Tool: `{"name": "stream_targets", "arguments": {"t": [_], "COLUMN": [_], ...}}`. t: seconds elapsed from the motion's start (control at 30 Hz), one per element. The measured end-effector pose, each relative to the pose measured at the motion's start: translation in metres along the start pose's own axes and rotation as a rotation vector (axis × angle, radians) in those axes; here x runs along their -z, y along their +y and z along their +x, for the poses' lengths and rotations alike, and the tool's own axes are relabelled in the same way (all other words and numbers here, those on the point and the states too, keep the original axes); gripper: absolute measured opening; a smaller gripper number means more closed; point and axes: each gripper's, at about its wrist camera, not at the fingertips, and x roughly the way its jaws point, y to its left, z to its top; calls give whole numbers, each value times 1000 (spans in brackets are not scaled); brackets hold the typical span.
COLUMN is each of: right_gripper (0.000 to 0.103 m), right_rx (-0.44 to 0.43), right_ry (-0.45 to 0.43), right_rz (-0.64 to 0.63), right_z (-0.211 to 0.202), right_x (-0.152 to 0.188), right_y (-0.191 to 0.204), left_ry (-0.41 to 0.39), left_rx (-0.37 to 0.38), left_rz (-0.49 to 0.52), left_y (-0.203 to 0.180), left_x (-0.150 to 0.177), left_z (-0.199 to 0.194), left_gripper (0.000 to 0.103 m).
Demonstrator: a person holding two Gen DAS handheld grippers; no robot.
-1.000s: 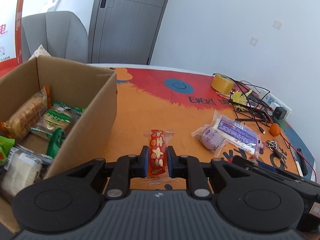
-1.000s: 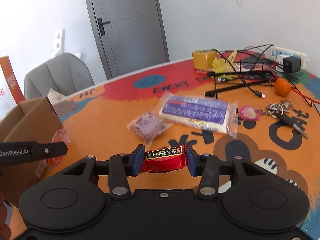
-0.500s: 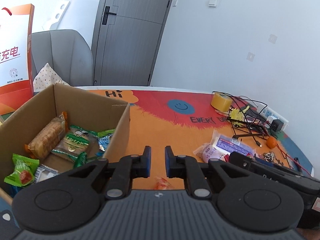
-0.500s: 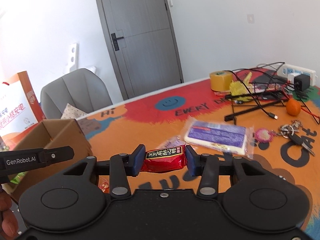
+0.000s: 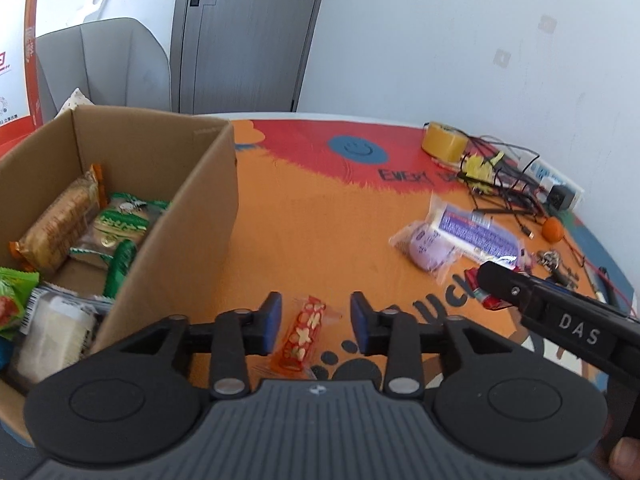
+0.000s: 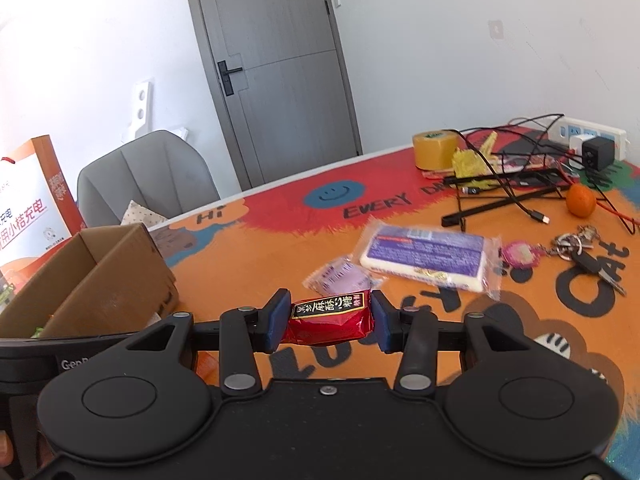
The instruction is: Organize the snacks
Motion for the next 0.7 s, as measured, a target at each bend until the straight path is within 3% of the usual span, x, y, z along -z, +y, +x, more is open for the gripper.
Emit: {"name": "stream_targets", "arguments": {"t": [0.3,0.47,0.53,0.63,0.7], "right_gripper": [44,44,44,44,44], "right_rx": [11,13,13,11,9], "right_ry": [24,31,35,39,40], "right_rz": [29,34,38,40,37], "right_z": [7,10,11,13,13], "right_x": [10,14,15,16,17], "right_y": [-15,-17,-18,-17,-16], "left_ry": [50,37,32,27,26], "left_rx": [-22,-50,-64,-56,-32], "left_rz": [12,30,42,45,37], "left_y": [-4,-3,-4,-4,-3], "left_x": [10,13,14,15,15], "left_z": [19,26,26,26,26], "left_gripper": [43,41,37,20,18]}}
